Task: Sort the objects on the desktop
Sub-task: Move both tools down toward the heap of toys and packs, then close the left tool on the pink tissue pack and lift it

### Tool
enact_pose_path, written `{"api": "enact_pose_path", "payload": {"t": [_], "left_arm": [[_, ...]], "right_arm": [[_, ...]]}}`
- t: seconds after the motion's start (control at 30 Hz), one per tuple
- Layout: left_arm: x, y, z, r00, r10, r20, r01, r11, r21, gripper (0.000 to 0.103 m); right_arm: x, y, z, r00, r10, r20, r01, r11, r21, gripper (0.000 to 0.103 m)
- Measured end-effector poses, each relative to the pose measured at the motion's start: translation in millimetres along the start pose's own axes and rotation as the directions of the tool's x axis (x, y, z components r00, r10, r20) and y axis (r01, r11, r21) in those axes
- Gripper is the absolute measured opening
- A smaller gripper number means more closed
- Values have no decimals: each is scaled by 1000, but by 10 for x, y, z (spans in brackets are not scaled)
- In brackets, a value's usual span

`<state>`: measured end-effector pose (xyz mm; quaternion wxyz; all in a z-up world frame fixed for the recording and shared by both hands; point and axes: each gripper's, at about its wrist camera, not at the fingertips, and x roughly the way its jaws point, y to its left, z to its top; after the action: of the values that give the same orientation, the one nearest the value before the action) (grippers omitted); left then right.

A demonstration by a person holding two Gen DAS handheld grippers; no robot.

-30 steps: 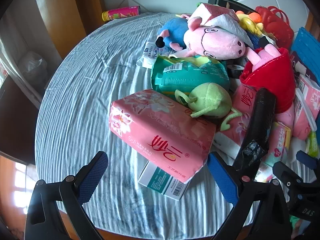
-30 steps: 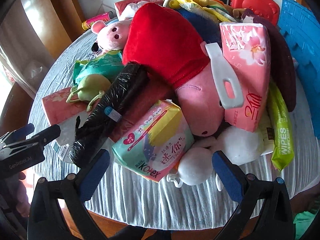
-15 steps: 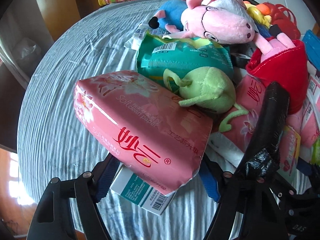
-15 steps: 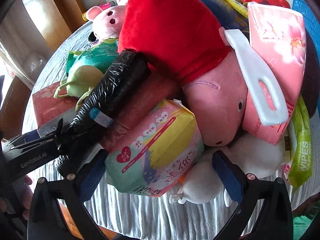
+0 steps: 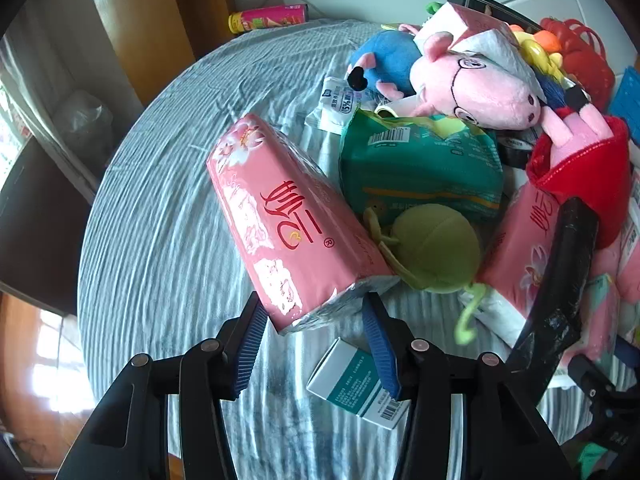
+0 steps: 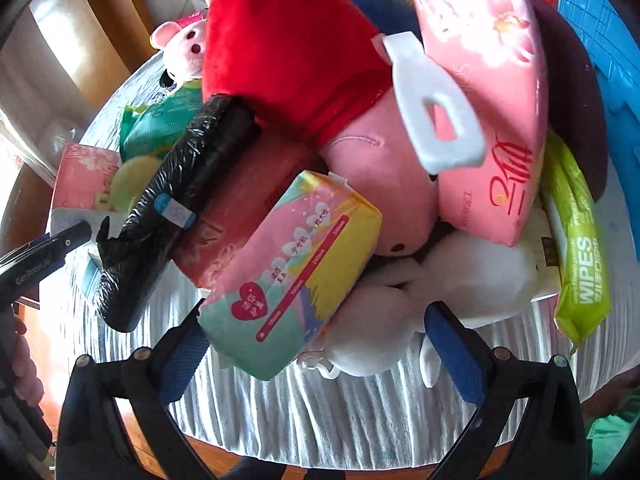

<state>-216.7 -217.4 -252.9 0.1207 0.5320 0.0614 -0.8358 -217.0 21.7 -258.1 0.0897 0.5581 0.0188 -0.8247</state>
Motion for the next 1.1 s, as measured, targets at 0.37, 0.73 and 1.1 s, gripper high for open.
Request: {"api": "enact_pose_path", "payload": {"t": [0.37, 0.73, 1.1], "left_arm": [[45, 49, 287, 1000, 15, 12, -14, 992, -122, 81], [164, 19, 191, 994, 89, 56, -82, 990, -116, 80], [-167, -18, -38, 997, 33, 76, -29, 998, -48, 64]], "right_arm": [[-34, -140, -1, 1000, 25, -18, -25, 999, 29, 103], [87, -58, -19, 1000, 3, -1, -3, 999, 47, 103], [-147, 24, -52, 998, -7, 62, 8, 1000, -19, 78]]}}
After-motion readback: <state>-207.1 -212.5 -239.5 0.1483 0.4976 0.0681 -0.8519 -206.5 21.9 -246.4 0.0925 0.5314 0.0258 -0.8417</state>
